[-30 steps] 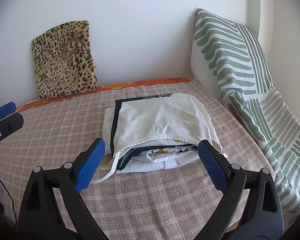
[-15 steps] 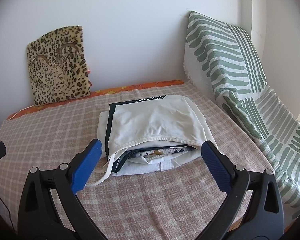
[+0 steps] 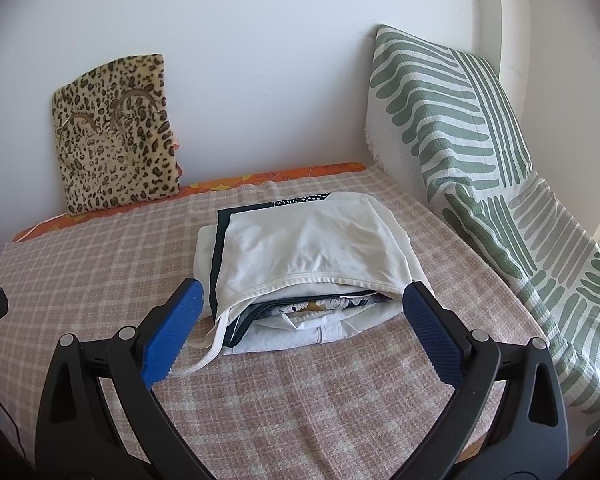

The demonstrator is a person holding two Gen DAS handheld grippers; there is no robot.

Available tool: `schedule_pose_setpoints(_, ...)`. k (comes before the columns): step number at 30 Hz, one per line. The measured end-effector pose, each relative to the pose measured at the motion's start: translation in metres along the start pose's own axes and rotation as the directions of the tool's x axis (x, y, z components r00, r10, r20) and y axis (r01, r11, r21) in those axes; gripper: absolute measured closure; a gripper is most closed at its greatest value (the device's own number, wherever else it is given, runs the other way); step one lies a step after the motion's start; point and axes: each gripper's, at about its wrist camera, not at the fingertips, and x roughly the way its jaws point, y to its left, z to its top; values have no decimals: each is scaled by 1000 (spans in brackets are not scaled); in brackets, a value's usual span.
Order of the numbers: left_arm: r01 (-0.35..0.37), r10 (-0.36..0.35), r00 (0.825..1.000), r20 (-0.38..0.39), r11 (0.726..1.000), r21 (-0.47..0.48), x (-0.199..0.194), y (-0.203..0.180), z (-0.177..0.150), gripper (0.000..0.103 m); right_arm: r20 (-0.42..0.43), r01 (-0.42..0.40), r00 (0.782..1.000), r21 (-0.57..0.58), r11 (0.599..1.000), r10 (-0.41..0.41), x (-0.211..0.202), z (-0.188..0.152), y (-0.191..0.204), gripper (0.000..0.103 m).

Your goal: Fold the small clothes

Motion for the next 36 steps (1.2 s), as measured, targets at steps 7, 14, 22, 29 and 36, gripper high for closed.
schedule_pose_setpoints(7, -3, 3, 1000, -3, 1000, -14, 0, 4, 1, 1, -2, 5, 1000, 2, 1000, -5, -1, 0, 1, 1)
schedule_pose_setpoints(14, -8, 8, 1000, -4, 1000, -11, 0, 4, 1, 1, -1, 9, 1000, 5, 1000, -9, -3, -2, 1, 1)
schedule_pose_setpoints(22, -12, 12, 1000, -13, 1000, -12, 1, 6, -1, 1, -2, 9, 1000, 5, 1000, -9, -1, -1, 1, 1)
schedule_pose_setpoints(29, -21, 21, 1000, -12, 1000, -6, 1, 7, -2, 1, -2, 10, 1000, 4, 1000, -10, -2, -1, 1, 1)
schedule_pose_setpoints(36, -34, 34, 999, -9, 999, 1, 3, 7, -4, 1, -5, 10, 1000, 8, 1000, -10, -3, -2, 2, 1)
